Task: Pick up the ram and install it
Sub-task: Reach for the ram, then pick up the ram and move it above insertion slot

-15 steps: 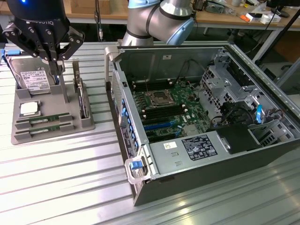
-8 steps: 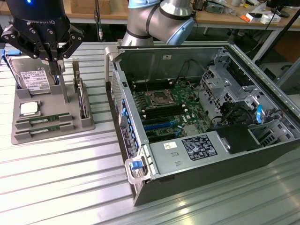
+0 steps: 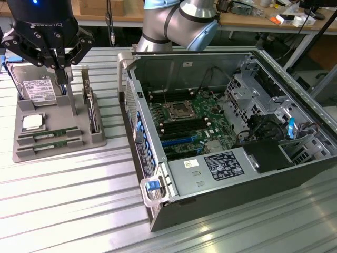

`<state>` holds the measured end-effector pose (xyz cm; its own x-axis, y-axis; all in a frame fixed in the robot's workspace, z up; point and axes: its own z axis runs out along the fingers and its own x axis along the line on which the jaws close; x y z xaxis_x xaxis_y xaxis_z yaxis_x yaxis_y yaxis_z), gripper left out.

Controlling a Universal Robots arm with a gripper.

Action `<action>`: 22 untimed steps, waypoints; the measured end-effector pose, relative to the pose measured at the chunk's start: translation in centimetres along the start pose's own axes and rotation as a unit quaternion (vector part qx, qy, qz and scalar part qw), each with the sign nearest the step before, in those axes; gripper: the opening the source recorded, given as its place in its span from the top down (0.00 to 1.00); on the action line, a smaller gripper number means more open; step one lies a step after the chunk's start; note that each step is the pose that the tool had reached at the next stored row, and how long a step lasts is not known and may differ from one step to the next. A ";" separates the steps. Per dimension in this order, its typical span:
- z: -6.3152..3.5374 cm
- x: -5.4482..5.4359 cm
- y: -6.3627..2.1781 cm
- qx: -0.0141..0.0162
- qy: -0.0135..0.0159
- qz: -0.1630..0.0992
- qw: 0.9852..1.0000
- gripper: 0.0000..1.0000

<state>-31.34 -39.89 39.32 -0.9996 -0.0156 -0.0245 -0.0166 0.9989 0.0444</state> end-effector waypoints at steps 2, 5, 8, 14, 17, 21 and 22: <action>0.00 0.0 0.00 0.000 0.000 0.000 1.000 0.89; 0.00 0.0 0.00 0.000 0.000 0.000 1.000 0.89; 0.00 0.0 0.00 0.000 0.000 0.000 1.000 0.89; 0.00 0.0 0.00 -0.002 0.003 -0.075 0.997 0.89; 0.00 0.0 0.00 -0.003 0.005 -0.117 0.993 0.89; 0.00 0.0 0.00 -0.005 0.009 -0.201 0.979 0.89; 0.01 0.0 0.00 -0.005 0.009 -0.212 0.977 0.89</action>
<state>-31.35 -39.89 39.31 -0.9029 -0.4292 -0.0245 -0.4299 0.9018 0.0443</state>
